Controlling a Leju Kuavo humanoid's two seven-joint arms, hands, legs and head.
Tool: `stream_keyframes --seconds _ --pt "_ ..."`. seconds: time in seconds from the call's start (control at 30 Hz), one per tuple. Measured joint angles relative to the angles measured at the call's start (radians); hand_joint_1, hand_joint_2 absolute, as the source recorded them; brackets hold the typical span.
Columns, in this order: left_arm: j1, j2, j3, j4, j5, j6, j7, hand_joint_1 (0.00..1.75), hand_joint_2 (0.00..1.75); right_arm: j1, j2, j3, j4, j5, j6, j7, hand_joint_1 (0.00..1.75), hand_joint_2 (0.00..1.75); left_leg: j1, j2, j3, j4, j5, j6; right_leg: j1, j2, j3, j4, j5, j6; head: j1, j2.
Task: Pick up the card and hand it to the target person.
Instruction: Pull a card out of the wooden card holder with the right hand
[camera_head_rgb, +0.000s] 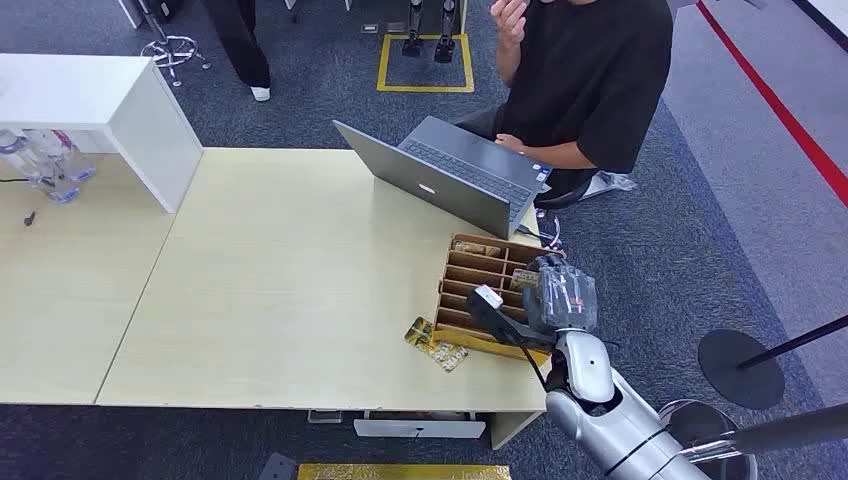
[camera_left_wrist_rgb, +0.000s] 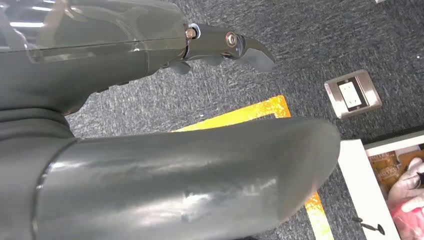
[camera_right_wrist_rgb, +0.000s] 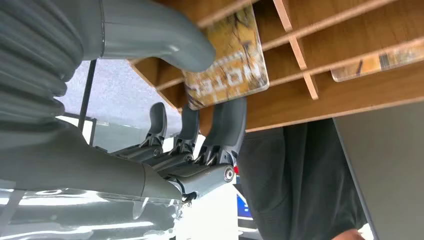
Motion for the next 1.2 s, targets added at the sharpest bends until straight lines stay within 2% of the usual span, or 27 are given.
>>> stream_keyframes --seconds 0.07,0.2,0.57,0.83,1.0,1.2 --pt "0.000 -0.001 0.000 0.000 0.000 0.000 0.000 0.00 0.00 0.000 0.000 0.000 0.002 0.003 -0.002 0.000 1.09 1.75 0.000 0.000 0.000 0.000 0.000 0.000 0.000 0.000 0.000 0.000 0.000 0.000 0.000 0.000" --pt "0.000 -0.003 0.000 0.000 0.000 -0.002 -0.004 0.00 0.00 -0.001 0.001 0.001 0.008 0.009 -0.007 0.001 1.27 1.75 0.000 0.000 0.000 0.000 0.000 0.000 0.000 0.000 0.000 0.000 0.000 0.000 0.000 0.000" --pt "0.000 -0.004 0.000 0.000 0.000 -0.008 -0.007 0.00 0.00 -0.002 0.005 0.013 0.017 0.033 -0.012 0.010 1.29 1.75 0.000 0.000 0.001 0.000 0.000 0.000 0.000 0.000 0.001 0.000 0.000 0.000 0.000 0.000" --pt "0.000 -0.005 0.000 0.000 0.000 -0.008 -0.007 0.00 0.00 -0.002 0.008 0.014 0.023 0.038 -0.014 0.013 1.38 1.75 0.000 0.000 0.001 0.000 0.000 0.000 0.000 0.000 0.001 0.000 0.000 0.000 0.000 0.000" --pt "0.000 -0.005 0.000 0.000 0.000 -0.007 -0.007 0.00 0.00 -0.002 0.009 0.017 0.025 0.037 -0.026 0.017 1.52 1.75 0.000 0.000 0.001 0.000 0.000 0.000 0.000 0.000 0.001 0.000 0.000 0.000 0.000 0.000" --pt "0.000 -0.004 0.000 0.000 0.000 -0.007 -0.007 0.00 0.00 0.000 0.007 0.021 0.015 0.058 -0.048 0.029 1.53 1.75 0.000 0.000 0.001 0.000 0.001 0.001 0.000 0.000 0.001 0.000 0.000 0.000 0.000 0.000"
